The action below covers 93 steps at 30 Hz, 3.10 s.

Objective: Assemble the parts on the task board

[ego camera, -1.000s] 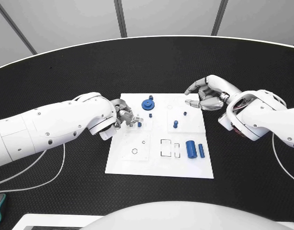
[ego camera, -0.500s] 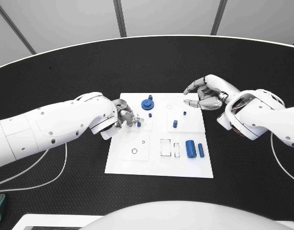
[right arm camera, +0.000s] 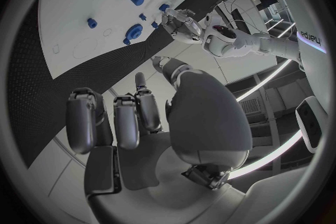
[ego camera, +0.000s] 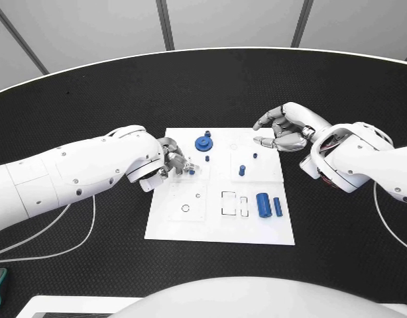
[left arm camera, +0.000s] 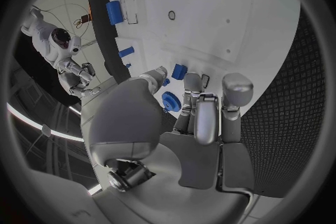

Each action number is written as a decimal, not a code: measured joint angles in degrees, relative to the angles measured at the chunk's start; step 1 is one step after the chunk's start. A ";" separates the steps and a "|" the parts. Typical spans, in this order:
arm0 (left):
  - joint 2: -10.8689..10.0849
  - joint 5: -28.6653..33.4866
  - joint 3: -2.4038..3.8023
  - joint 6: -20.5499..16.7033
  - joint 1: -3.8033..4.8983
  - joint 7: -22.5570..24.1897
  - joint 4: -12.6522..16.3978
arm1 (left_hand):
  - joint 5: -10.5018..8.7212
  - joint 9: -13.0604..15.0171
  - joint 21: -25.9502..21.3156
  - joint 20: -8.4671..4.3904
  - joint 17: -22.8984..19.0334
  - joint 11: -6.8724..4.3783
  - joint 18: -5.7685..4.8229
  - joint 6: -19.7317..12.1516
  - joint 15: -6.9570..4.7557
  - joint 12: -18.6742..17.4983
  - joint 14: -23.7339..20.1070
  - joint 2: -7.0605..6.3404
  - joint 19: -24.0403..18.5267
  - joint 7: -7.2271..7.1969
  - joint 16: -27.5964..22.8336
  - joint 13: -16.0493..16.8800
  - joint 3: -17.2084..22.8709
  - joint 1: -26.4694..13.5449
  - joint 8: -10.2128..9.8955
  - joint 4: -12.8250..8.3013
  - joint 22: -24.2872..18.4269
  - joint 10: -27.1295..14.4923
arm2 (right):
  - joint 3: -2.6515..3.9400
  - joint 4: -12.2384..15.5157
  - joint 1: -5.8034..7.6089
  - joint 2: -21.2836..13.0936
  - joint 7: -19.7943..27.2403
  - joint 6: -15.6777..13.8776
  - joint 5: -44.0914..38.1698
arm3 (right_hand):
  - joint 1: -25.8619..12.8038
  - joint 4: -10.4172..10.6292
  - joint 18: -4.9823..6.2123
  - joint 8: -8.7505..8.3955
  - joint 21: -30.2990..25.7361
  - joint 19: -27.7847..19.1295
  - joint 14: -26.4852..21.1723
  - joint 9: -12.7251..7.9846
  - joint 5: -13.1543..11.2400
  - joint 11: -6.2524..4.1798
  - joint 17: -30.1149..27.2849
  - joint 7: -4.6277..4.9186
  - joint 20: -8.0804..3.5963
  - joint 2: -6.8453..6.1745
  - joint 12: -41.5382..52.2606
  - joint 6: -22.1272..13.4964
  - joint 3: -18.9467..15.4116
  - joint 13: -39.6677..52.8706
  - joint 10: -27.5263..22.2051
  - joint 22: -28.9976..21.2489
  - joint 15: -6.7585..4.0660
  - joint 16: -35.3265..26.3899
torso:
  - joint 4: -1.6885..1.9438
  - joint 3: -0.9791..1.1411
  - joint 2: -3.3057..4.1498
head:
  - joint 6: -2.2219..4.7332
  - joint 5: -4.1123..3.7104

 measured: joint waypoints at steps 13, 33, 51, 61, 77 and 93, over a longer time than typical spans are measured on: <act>0.76 0.00 0.01 0.09 -0.02 -0.02 -0.64 | 0.00 0.00 0.00 0.00 0.00 0.00 0.00 0.00 0.00 0.00 0.00 0.00 0.00 0.00 0.00 -0.18 0.00 0.00 0.45 0.00 -0.09 0.00 | 0.00 0.05 0.00 -0.01 -0.01 0.03 0.00 | 0.00 0.00 0.00 0.00 0.00 0.00 0.00 0.00 0.00 0.00 0.04 0.00 0.00 0.00 0.00 0.00 0.00 -0.01 0.00 0.00 0.00 0.00 | 0.03 -0.01 0.00 | -0.01 -0.15; 1.17 0.01 0.01 2.44 -0.01 -1.39 -0.92 | 0.00 -0.93 -0.22 -0.91 -0.01 -1.33 0.00 0.19 -0.66 2.39 -0.19 2.03 0.92 -0.62 0.00 2.08 10.79 5.24 3.98 -0.44 0.88 1.80 | 0.00 0.13 0.00 -0.08 -0.05 0.08 0.00 | 0.00 0.00 0.00 0.00 0.00 0.00 0.00 -0.04 -0.01 0.00 0.03 0.00 0.00 0.00 0.00 0.00 0.00 -0.02 0.00 0.00 0.00 0.00 | 0.03 -0.02 -0.03 | -0.19 -0.31; 1.15 0.00 0.02 1.30 -0.01 -1.83 -1.18 | 0.00 -1.34 0.68 -1.07 -0.01 -1.50 0.01 0.50 -0.83 4.05 -0.01 0.47 1.50 -0.93 0.00 3.22 12.65 2.09 5.65 -0.16 2.11 3.56 | 0.00 0.20 0.00 -0.19 -0.10 0.05 0.00 | 0.00 0.00 0.00 0.00 0.00 0.00 0.00 -0.03 -0.01 0.00 0.02 0.00 0.00 0.00 0.00 0.00 0.00 -0.03 0.00 0.00 0.00 0.00 | 0.05 0.00 -0.04 | -0.25 -0.42; 1.16 0.00 0.02 0.76 -0.01 -1.74 -1.16 | 0.00 -1.62 0.67 -1.07 -0.02 -1.29 0.01 -0.03 -0.82 3.12 -0.01 -0.97 1.50 -0.81 0.00 1.44 12.81 0.66 5.99 -0.32 1.60 1.91 | 0.00 0.17 0.00 -0.18 -0.11 0.03 0.00 | 0.00 0.00 0.00 0.00 0.00 0.00 0.00 -0.03 -0.01 0.00 0.02 0.00 0.00 0.00 0.00 0.00 0.00 -0.03 0.00 0.00 0.00 0.00 | 0.04 0.00 -0.05 | -0.25 -0.42; 1.46 0.01 0.02 2.24 -0.01 -1.98 -1.42 | 0.00 -3.36 -0.12 -0.77 -0.02 -0.50 0.01 -2.80 -0.82 0.99 -0.01 -0.97 1.19 0.10 0.00 -3.15 15.30 2.40 5.28 -0.74 0.52 -1.76 | 0.00 0.17 0.00 -0.17 -0.19 0.19 0.00 | 0.00 0.00 0.00 0.00 0.00 0.00 0.00 -0.02 -0.01 0.00 0.01 0.00 0.00 0.00 0.00 0.00 0.00 -0.04 0.00 0.00 0.00 0.00 | 0.04 0.04 -0.08 | -0.25 -0.51; 1.65 2.52 0.02 2.30 0.00 -1.31 -1.27 | 0.28 -5.51 0.14 -0.67 -0.02 0.04 0.01 -3.28 -0.61 0.89 -0.22 -0.28 1.09 0.60 0.00 -4.47 28.52 7.07 7.14 -8.75 1.31 -2.22 | 0.00 0.10 0.00 -0.09 -0.21 0.36 0.00 | 0.00 0.16 0.00 0.26 0.00 0.00 0.00 -0.09 -0.01 0.00 0.00 0.00 0.00 0.00 0.00 0.00 0.16 0.01 0.00 0.00 0.00 0.00 | 0.05 0.01 -0.07 | -0.30 -0.47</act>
